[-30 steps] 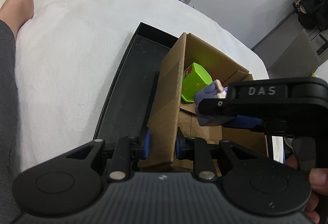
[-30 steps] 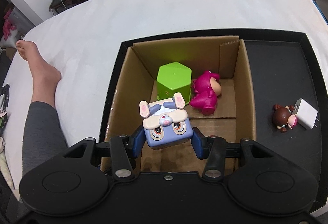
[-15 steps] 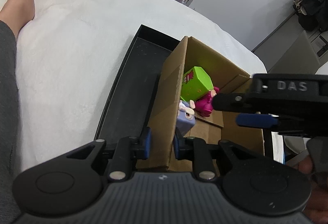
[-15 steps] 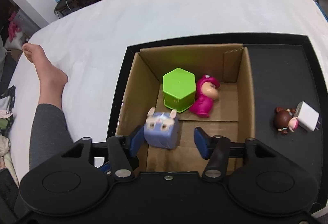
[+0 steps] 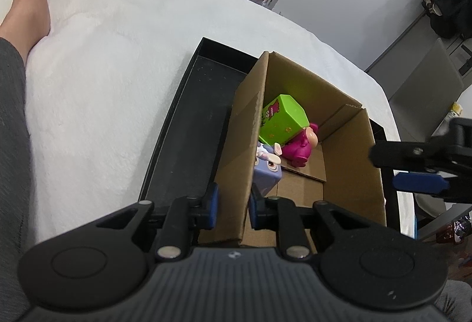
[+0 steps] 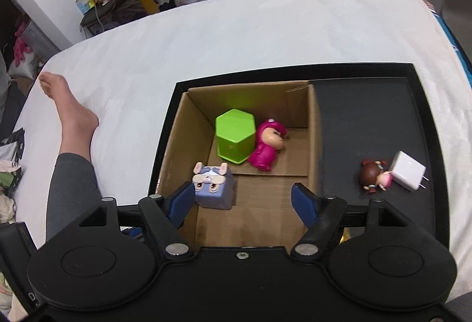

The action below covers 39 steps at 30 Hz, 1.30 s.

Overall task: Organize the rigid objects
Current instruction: 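Move the right gripper to the brown-haired doll figure and grasp it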

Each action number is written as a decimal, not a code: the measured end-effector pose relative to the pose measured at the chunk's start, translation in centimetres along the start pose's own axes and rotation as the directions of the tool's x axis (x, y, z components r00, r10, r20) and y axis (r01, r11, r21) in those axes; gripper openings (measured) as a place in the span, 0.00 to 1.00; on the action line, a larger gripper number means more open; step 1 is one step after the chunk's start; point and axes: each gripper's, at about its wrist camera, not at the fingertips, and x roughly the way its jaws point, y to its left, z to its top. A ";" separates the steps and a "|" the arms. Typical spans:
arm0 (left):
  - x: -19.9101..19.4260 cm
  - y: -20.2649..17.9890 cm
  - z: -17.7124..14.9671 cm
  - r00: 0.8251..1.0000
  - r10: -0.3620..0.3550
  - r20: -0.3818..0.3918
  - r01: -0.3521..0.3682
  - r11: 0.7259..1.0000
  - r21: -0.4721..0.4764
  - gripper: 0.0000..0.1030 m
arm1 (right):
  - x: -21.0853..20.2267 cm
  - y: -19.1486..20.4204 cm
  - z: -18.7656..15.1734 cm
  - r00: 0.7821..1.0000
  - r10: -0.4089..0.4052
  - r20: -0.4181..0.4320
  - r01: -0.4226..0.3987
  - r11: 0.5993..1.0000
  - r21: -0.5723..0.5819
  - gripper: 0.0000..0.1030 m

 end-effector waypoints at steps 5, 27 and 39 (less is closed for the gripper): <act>0.2 -0.2 0.0 1.000 0.005 0.002 -0.005 1.000 0.007 0.19 | -1.1 -1.4 -0.4 1.000 -0.001 0.013 0.000 1.000 0.016 0.70; 0.8 -0.4 -0.2 1.000 0.024 -0.014 -0.023 0.999 0.022 0.19 | -3.7 -7.7 -2.3 0.999 -0.041 0.016 0.040 0.997 0.063 0.77; 1.1 -0.6 -0.4 0.999 0.041 -0.007 -0.041 0.999 0.027 0.19 | -3.1 -11.3 -2.6 0.997 -0.064 0.030 0.058 0.984 0.171 0.77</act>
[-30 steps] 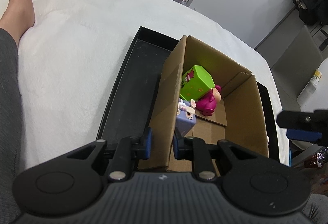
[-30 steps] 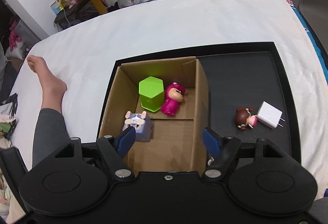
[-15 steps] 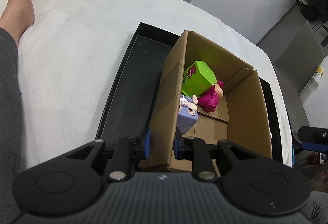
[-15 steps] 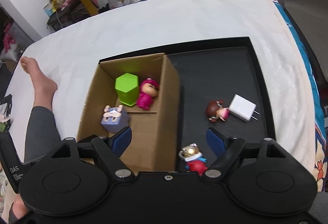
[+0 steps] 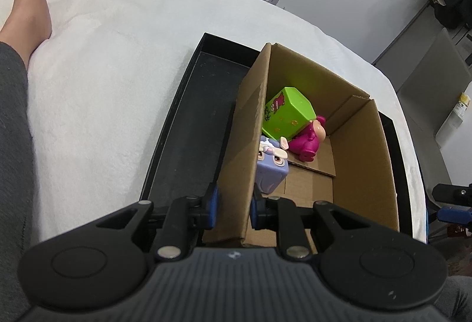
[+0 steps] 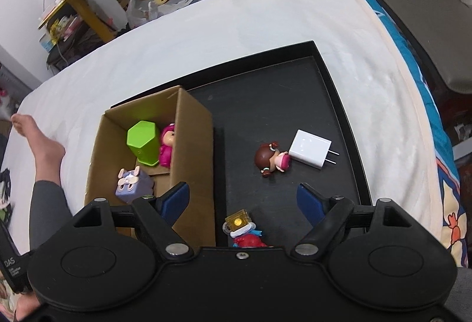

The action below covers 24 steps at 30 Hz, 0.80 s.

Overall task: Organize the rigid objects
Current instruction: 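Move the right gripper to the brown-haired doll figure and grasp it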

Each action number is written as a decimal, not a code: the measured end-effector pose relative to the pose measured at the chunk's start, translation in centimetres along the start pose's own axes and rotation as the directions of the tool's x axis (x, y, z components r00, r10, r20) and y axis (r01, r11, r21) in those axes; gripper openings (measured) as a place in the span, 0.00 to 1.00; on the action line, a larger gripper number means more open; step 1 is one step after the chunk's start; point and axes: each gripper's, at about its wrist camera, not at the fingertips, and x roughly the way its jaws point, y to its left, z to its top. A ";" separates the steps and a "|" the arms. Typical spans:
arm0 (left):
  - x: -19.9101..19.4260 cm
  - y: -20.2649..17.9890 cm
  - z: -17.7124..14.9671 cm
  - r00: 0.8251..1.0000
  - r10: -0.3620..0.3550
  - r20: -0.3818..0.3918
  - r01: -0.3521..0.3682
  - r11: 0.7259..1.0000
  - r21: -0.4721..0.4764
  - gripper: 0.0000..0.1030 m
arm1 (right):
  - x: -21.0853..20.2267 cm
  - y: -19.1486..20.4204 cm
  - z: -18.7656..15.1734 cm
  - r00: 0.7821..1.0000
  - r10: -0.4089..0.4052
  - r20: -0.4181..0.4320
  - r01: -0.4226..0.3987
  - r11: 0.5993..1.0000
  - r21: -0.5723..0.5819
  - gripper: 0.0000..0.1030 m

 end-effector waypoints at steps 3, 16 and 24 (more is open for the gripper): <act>0.0 0.0 0.0 1.000 0.001 -0.001 -0.001 1.000 -0.001 0.19 | 0.6 -0.6 0.1 1.000 0.001 0.000 -0.001 1.000 0.025 0.77; 0.1 -0.1 0.0 1.000 0.005 0.000 -0.005 1.000 0.000 0.19 | 4.8 -1.9 0.7 1.000 -0.023 -0.018 0.025 0.994 0.106 0.61; 0.2 0.1 0.1 1.000 0.002 -0.004 -0.002 1.000 -0.007 0.19 | 7.5 -1.7 1.2 0.998 -0.046 -0.049 0.051 0.992 0.112 0.54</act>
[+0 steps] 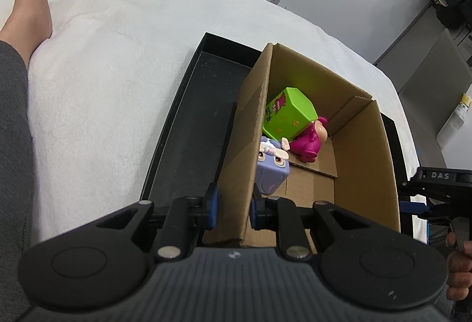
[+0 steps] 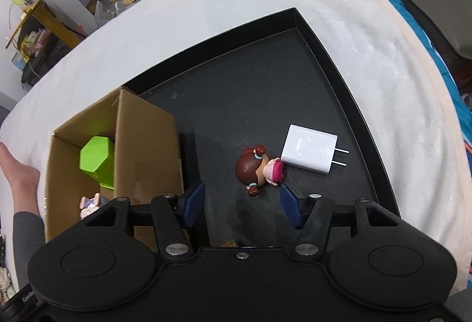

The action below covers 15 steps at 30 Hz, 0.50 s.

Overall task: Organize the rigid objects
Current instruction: 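Move the right gripper to the brown-haired doll figure and grasp it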

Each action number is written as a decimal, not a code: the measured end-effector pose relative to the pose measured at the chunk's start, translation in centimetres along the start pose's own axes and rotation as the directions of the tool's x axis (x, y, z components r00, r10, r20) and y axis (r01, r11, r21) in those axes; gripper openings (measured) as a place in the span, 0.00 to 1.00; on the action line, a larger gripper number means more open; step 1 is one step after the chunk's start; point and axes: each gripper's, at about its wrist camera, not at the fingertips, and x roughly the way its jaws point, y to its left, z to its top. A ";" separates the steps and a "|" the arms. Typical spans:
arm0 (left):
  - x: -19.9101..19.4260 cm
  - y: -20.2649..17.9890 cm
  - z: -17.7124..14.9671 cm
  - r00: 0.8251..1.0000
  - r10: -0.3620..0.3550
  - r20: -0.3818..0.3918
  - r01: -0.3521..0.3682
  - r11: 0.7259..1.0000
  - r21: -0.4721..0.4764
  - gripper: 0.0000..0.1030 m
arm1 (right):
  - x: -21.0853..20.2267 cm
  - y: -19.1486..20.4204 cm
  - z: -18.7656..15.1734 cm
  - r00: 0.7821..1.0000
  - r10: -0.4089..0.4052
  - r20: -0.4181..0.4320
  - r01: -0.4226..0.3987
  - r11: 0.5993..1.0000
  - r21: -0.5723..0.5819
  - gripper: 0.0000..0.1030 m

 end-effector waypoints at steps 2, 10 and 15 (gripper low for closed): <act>-0.1 0.0 0.0 1.000 -0.003 -0.001 0.003 1.000 -0.003 0.19 | 0.4 0.1 0.2 1.000 -0.006 -0.006 0.006 1.000 -0.004 0.53; -0.1 0.2 0.1 1.000 -0.008 -0.006 0.008 1.000 -0.009 0.19 | 2.2 0.5 0.5 0.998 -0.052 -0.023 0.051 0.998 -0.025 0.51; -0.1 0.2 0.1 1.000 -0.007 -0.006 0.007 1.000 -0.010 0.19 | 3.7 0.7 0.4 0.995 -0.093 -0.044 0.091 0.995 -0.051 0.49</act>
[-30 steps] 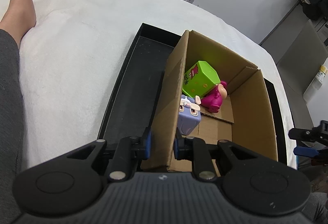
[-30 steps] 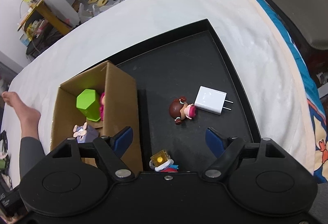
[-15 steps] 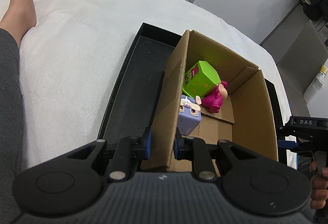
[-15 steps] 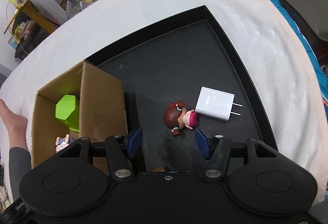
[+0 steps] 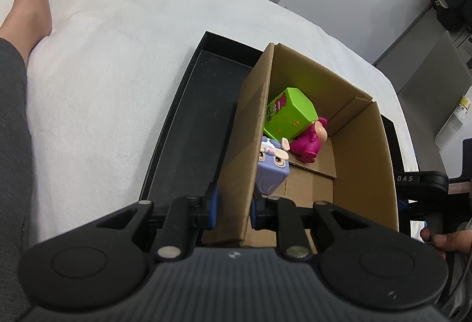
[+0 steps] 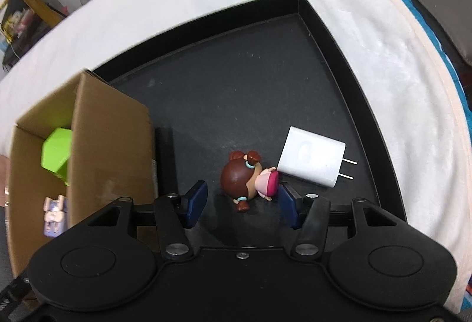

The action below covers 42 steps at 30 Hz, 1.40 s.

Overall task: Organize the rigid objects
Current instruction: 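Move the right gripper to the brown-haired doll figure and grasp it, then carry the doll figure with the right gripper over the box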

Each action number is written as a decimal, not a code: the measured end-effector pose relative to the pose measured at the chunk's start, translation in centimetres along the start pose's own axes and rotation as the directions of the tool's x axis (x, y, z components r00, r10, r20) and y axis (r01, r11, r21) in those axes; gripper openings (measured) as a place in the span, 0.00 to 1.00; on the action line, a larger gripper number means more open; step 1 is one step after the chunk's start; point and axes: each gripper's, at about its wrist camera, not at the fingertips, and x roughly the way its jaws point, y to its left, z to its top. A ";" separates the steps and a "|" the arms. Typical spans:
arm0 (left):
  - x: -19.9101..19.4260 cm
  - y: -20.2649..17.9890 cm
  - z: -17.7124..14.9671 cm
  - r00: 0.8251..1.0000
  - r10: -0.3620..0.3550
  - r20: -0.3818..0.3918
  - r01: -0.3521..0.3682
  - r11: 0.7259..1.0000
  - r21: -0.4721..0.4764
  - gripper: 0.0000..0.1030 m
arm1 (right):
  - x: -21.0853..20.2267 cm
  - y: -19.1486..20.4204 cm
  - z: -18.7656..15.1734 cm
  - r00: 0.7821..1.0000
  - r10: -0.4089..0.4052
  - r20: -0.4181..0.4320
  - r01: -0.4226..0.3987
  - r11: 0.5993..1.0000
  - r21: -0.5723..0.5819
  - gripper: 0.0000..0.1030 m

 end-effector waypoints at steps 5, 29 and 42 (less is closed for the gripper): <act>0.0 0.0 0.0 1.000 0.003 0.001 -0.003 1.000 -0.004 0.19 | 0.0 0.3 -0.3 1.000 -0.023 -0.004 0.023 0.999 -0.022 0.41; 0.0 -0.4 -0.2 1.000 0.006 0.000 -0.006 1.000 0.017 0.19 | -6.7 1.0 -1.2 0.995 0.060 0.086 -0.059 0.998 -0.018 0.41; -0.1 -0.4 -0.2 1.000 0.001 0.000 -0.001 1.000 0.018 0.20 | -9.9 3.4 -1.4 0.984 0.098 0.146 -0.091 0.994 -0.054 0.41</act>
